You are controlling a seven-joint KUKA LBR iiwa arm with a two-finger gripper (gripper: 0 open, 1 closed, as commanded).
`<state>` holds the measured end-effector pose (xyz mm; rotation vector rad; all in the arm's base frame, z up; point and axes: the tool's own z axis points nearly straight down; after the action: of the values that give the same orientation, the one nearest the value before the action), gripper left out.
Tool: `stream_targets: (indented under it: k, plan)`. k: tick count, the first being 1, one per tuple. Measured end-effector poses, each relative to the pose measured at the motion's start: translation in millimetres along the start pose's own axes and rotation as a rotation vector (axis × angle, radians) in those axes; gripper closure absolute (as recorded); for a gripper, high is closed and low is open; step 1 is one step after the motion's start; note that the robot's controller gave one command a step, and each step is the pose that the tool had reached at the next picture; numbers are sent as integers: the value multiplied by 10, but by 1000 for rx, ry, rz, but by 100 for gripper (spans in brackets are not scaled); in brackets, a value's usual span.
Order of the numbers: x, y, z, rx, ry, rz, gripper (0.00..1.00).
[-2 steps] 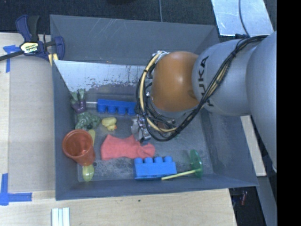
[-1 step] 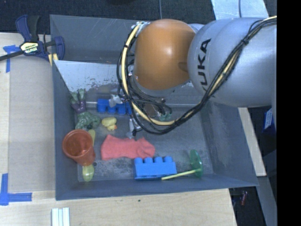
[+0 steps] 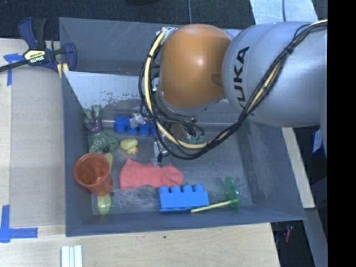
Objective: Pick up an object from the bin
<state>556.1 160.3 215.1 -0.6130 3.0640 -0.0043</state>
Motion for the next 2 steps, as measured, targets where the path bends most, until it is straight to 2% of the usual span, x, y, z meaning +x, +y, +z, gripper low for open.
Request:
stream_targets:
  k: [1, 2]
  plan:
    - [274, -3, 228, 0, -8, 73, 0]
    - [353, 50, 552, 1, -4, -9, 0]
